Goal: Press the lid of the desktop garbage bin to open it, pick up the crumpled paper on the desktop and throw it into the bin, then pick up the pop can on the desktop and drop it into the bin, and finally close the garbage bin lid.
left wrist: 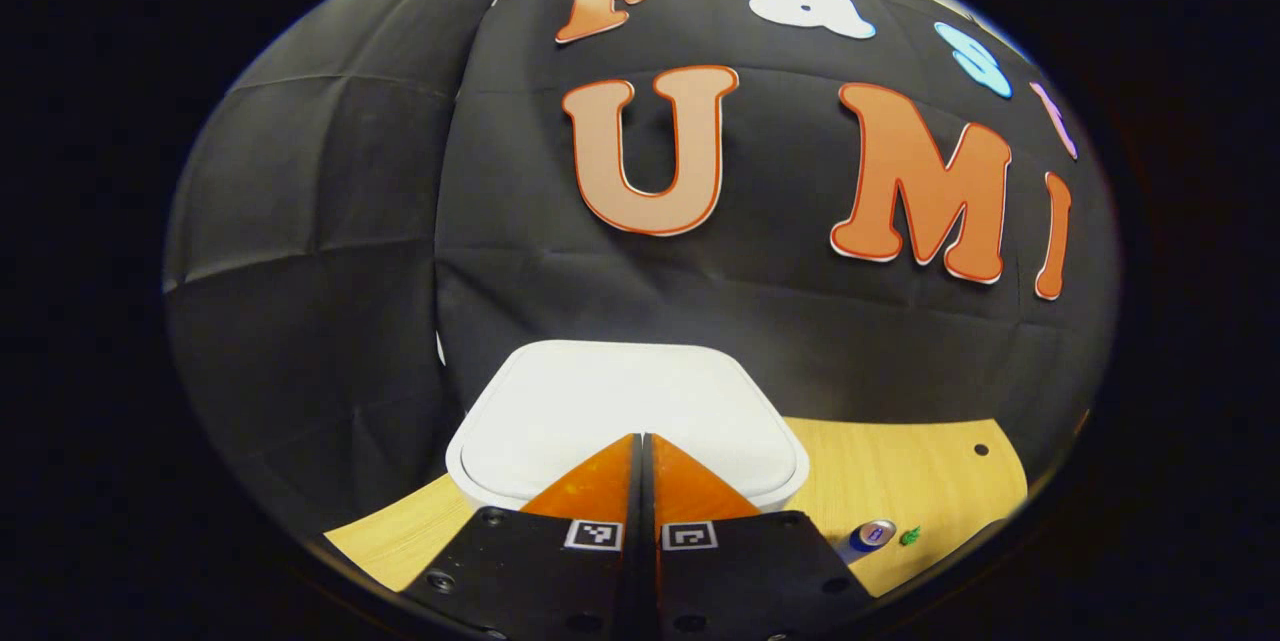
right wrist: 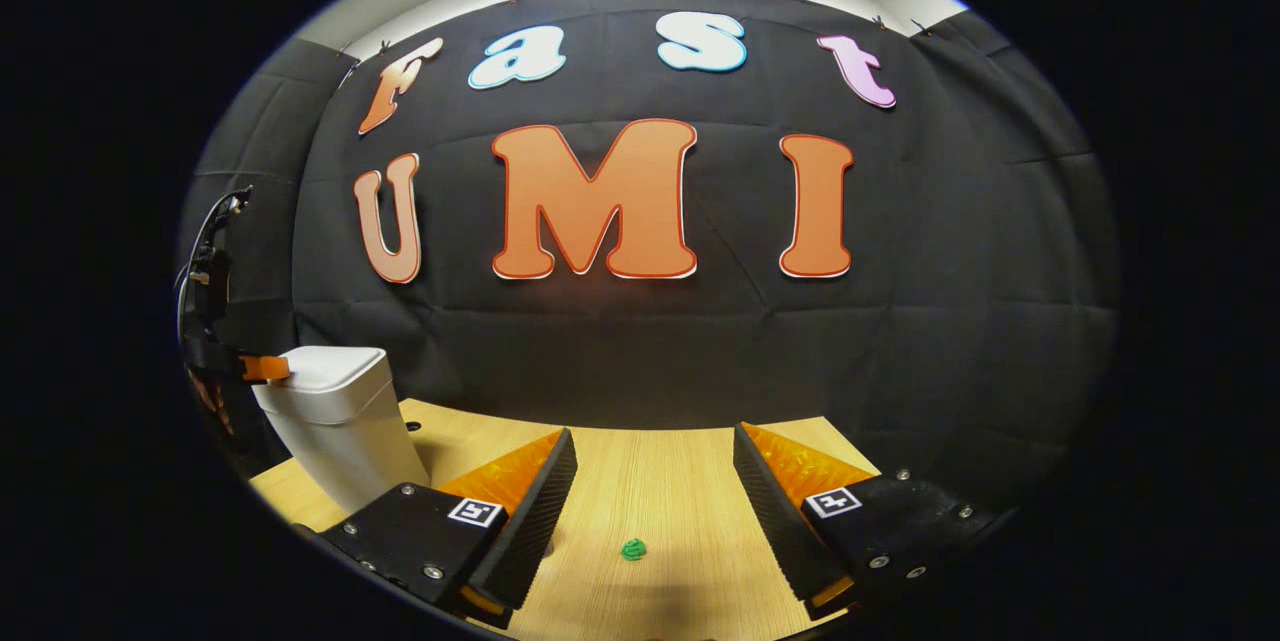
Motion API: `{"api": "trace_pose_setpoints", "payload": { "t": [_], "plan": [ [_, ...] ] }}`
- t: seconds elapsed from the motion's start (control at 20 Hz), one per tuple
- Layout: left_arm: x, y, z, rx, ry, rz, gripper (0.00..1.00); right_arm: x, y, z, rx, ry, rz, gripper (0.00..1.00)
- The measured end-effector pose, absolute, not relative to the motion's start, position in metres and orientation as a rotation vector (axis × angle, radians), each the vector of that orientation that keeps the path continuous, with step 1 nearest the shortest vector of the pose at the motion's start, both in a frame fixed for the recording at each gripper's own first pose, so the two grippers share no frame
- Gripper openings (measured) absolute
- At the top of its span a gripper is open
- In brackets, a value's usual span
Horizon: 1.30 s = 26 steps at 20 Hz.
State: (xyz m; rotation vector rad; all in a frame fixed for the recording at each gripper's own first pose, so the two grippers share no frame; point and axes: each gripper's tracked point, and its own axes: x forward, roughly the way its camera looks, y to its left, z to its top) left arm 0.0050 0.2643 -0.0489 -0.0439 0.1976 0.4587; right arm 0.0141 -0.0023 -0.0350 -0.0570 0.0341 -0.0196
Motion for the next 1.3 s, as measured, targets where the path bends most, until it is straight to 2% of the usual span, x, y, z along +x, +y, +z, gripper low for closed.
{"api": "trace_pose_setpoints", "payload": {
  "t": [0.15, 0.35, 0.7, 0.95, 1.0, 1.05, 1.1, 1.15, 1.3],
  "plan": [
    [0.006, 0.266, -0.049, -0.090, 0.223, 0.468, 0.00, 0.013, 0.000, -0.035, -0.057, 0.037, -0.015, 0.94],
    [0.004, 0.265, -0.048, -0.031, 0.258, 0.470, 0.00, 0.013, 0.004, -0.036, -0.055, 0.038, -0.003, 0.94],
    [-0.011, 0.246, 0.041, 0.048, 0.004, 0.484, 0.00, 0.010, 0.005, -0.033, -0.053, 0.030, 0.003, 0.94],
    [-0.033, 0.212, 0.064, 0.012, -0.071, 0.444, 0.00, 0.009, 0.003, -0.035, -0.057, 0.036, 0.002, 0.94],
    [-0.035, 0.204, 0.066, 0.012, -0.082, 0.432, 0.04, 0.010, 0.003, -0.037, -0.060, 0.037, 0.002, 0.94],
    [-0.039, 0.200, 0.070, 0.018, -0.091, 0.427, 0.19, 0.011, 0.002, -0.038, -0.065, 0.038, 0.003, 0.94],
    [-0.042, 0.194, 0.072, 0.025, -0.097, 0.418, 0.23, 0.013, 0.002, -0.040, -0.069, 0.040, 0.003, 0.94],
    [-0.046, 0.189, 0.073, 0.026, -0.097, 0.413, 0.33, 0.014, 0.002, -0.042, -0.072, 0.043, 0.003, 0.94],
    [-0.049, 0.167, 0.071, 0.005, -0.096, 0.375, 0.41, 0.020, 0.000, -0.048, -0.073, 0.049, 0.005, 0.94]
  ]
}}
